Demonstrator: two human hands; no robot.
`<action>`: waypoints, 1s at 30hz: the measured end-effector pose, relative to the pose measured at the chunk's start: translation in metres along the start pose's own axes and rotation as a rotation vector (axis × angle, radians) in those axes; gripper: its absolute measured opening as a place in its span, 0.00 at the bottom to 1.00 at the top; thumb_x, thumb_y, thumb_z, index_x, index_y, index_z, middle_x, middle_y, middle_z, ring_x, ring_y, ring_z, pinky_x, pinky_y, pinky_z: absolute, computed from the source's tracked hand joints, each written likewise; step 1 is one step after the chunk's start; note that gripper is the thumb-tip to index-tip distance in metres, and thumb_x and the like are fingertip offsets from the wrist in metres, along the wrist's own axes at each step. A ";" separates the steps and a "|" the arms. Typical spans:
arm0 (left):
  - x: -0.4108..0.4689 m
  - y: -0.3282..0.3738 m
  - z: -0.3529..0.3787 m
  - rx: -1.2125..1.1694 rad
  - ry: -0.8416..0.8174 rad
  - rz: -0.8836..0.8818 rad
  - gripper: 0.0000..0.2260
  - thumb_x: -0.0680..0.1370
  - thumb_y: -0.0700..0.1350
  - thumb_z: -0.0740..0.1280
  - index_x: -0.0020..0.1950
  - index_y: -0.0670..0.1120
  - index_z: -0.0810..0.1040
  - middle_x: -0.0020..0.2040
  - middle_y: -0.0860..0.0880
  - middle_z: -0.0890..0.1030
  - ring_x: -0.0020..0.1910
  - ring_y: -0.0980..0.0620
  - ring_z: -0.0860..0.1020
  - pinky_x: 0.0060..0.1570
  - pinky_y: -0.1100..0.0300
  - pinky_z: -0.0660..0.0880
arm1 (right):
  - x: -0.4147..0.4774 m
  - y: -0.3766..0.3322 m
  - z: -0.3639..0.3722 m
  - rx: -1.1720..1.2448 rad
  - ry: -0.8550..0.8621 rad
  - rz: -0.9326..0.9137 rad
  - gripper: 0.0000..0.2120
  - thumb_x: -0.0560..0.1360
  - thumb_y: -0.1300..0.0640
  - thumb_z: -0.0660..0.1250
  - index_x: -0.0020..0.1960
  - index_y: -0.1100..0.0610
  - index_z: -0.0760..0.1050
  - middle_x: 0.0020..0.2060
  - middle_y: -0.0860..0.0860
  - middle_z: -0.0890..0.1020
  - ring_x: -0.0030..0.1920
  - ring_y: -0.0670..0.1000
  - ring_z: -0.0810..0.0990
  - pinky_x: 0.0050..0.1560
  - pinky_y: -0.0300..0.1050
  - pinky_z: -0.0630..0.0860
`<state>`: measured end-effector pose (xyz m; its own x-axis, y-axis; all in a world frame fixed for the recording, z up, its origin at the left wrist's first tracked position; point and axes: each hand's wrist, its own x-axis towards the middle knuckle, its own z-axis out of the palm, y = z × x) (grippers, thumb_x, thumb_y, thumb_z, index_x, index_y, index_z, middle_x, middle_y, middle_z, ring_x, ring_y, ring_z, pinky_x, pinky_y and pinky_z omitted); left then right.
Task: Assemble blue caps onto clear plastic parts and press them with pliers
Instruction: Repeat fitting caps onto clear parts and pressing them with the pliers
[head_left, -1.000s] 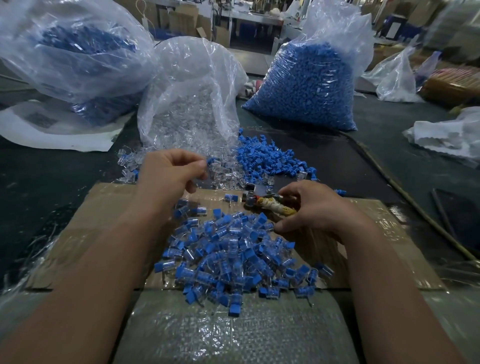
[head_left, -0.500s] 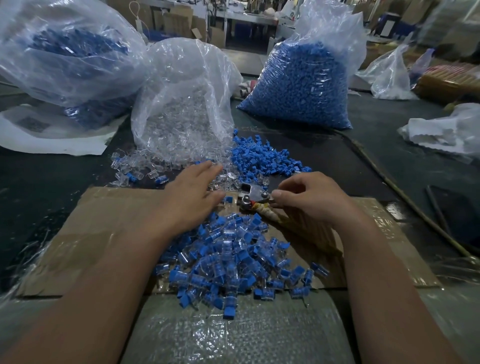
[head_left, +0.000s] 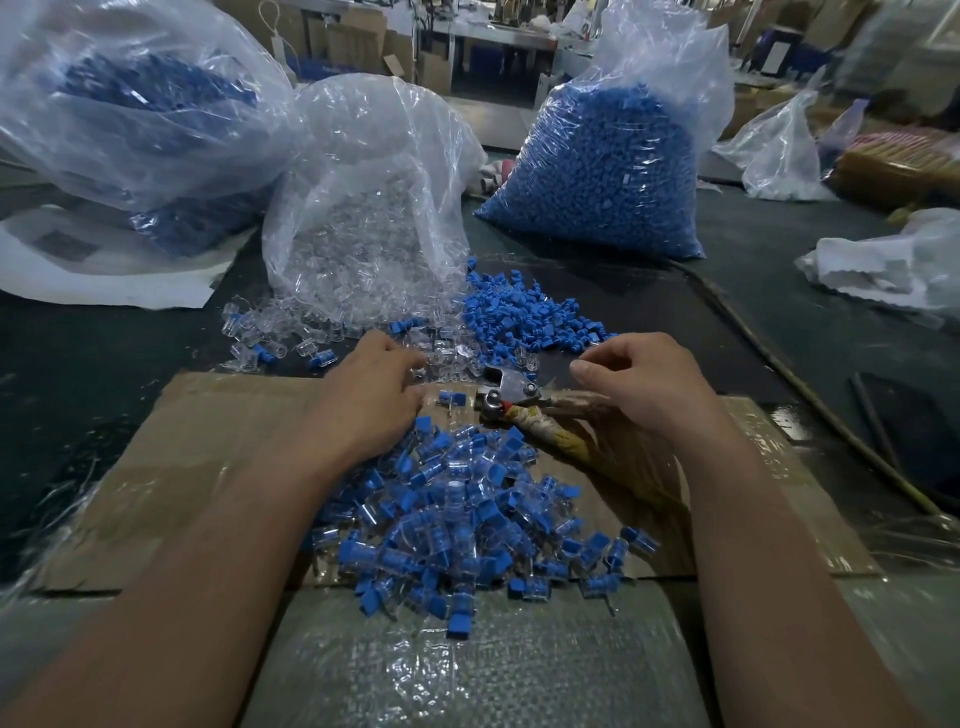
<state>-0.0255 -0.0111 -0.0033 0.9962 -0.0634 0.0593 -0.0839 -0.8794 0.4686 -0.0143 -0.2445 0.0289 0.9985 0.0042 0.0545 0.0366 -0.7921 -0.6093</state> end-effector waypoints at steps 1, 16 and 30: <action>0.000 0.000 0.000 0.000 0.005 0.003 0.17 0.79 0.46 0.61 0.68 0.48 0.69 0.65 0.48 0.67 0.57 0.54 0.68 0.62 0.54 0.65 | 0.000 0.000 -0.001 0.009 0.014 0.007 0.06 0.74 0.50 0.67 0.47 0.51 0.79 0.36 0.40 0.75 0.38 0.39 0.72 0.34 0.35 0.65; 0.001 0.000 -0.001 0.045 0.071 0.027 0.12 0.78 0.42 0.62 0.60 0.48 0.77 0.56 0.47 0.71 0.56 0.50 0.71 0.51 0.62 0.62 | 0.007 -0.005 0.010 -0.002 0.050 -0.077 0.06 0.76 0.54 0.65 0.50 0.53 0.79 0.35 0.39 0.74 0.38 0.38 0.72 0.35 0.32 0.65; -0.014 0.013 -0.014 -0.338 0.345 0.026 0.18 0.75 0.37 0.67 0.63 0.45 0.71 0.41 0.53 0.72 0.40 0.58 0.71 0.41 0.68 0.66 | 0.023 -0.010 0.036 -0.150 -0.050 -0.087 0.09 0.74 0.58 0.68 0.54 0.53 0.80 0.52 0.49 0.82 0.46 0.44 0.75 0.53 0.44 0.74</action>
<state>-0.0413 -0.0151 0.0145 0.9329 0.1272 0.3369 -0.1682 -0.6734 0.7199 0.0100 -0.2141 0.0082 0.9928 0.1036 0.0602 0.1198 -0.8697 -0.4788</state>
